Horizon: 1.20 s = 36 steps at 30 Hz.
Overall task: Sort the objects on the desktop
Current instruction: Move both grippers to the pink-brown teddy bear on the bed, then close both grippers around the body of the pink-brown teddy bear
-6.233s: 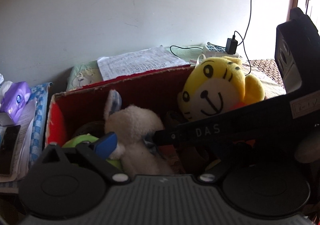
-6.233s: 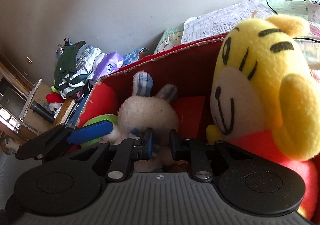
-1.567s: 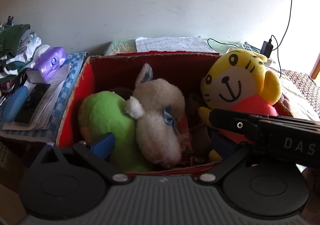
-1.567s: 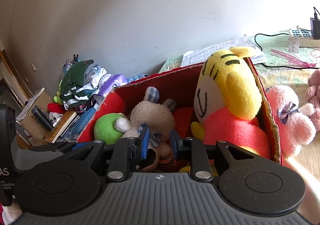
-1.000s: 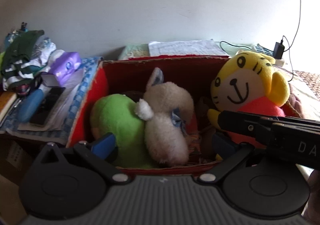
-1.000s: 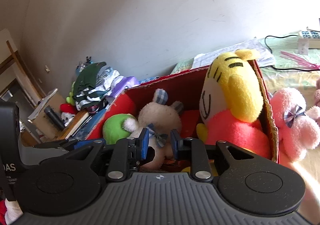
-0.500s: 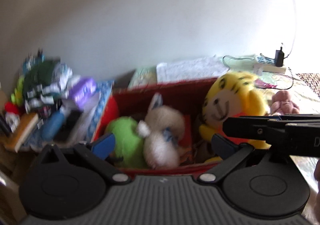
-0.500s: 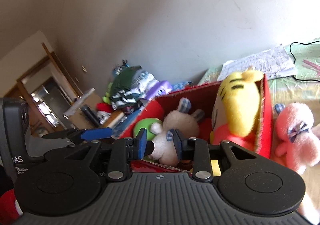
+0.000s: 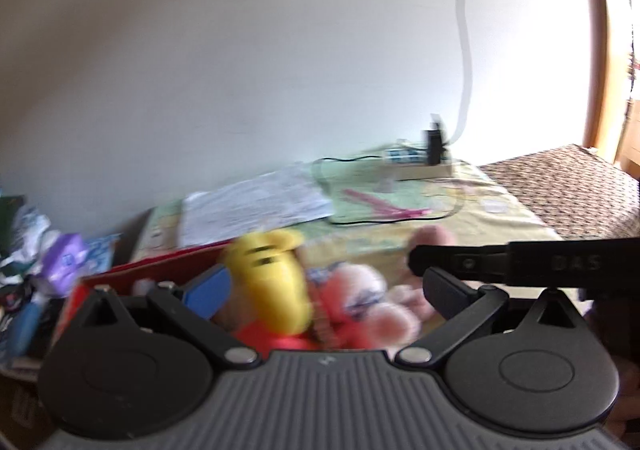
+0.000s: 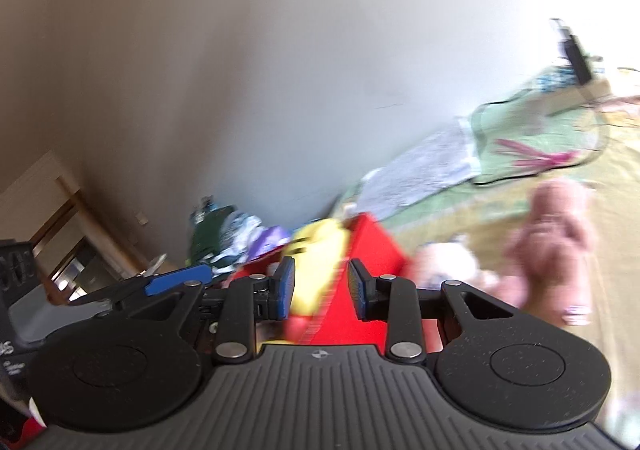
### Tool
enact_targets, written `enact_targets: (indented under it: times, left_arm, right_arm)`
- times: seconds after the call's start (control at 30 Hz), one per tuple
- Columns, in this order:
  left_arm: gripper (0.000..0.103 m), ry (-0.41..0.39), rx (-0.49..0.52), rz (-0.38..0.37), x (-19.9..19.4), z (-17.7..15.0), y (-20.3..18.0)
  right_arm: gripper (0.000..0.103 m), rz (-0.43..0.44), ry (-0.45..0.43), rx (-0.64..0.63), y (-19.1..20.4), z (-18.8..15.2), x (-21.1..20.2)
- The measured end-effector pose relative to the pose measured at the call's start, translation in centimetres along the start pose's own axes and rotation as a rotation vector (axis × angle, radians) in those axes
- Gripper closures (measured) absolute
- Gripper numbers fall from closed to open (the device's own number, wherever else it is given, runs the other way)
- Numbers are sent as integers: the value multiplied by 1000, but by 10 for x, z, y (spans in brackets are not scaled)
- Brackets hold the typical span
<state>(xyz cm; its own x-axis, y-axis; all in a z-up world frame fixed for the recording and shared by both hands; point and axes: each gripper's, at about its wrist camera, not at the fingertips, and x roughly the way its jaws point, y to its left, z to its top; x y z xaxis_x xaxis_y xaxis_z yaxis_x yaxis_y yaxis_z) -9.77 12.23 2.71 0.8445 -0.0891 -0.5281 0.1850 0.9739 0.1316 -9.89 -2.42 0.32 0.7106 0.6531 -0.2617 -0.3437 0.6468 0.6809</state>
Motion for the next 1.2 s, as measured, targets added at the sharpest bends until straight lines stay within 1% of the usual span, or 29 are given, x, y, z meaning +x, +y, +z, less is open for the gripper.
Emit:
enact_targets:
  times: [0.13, 0.27, 0.4, 0.47, 0.57, 0.67, 0.73, 0.83, 1.03, 1.1, 1.2]
  left_arm:
    - [0, 8, 27, -81, 17, 2, -37]
    - [1, 84, 0, -153, 48, 0, -58]
    - [1, 149, -39, -198, 80, 0, -71]
    - [1, 175, -54, -214, 95, 1, -77]
    - [1, 212, -64, -227, 120, 2, -83]
    - [1, 249, -69, -232, 140, 2, -87]
    - [1, 270, -80, -234, 151, 0, -88]
    - [1, 296, -110, -247, 166, -3, -86]
    - [1, 323, -147, -226, 202, -6, -76]
    - [1, 348, -176, -229, 214, -8, -70]
    - [1, 387, -211, -243, 228, -13, -65]
  right_arm:
    - [70, -65, -11, 63, -29, 8, -17]
    - [70, -129, -11, 151, -62, 12, -30]
    - [70, -183, -8, 250, -94, 13, -44]
    - [69, -203, -4, 295, -109, 14, -44]
    - [69, -225, 12, 341, -127, 14, -41]
    - [68, -226, 26, 368, -137, 16, -33]
    - [68, -214, 38, 370, -139, 17, -28]
    - [67, -230, 47, 371, -147, 21, -15]
    - [67, -244, 78, 354, -163, 28, 13]
    - [65, -235, 89, 349, -167, 29, 23]
    - [63, -200, 123, 338, -171, 30, 42]
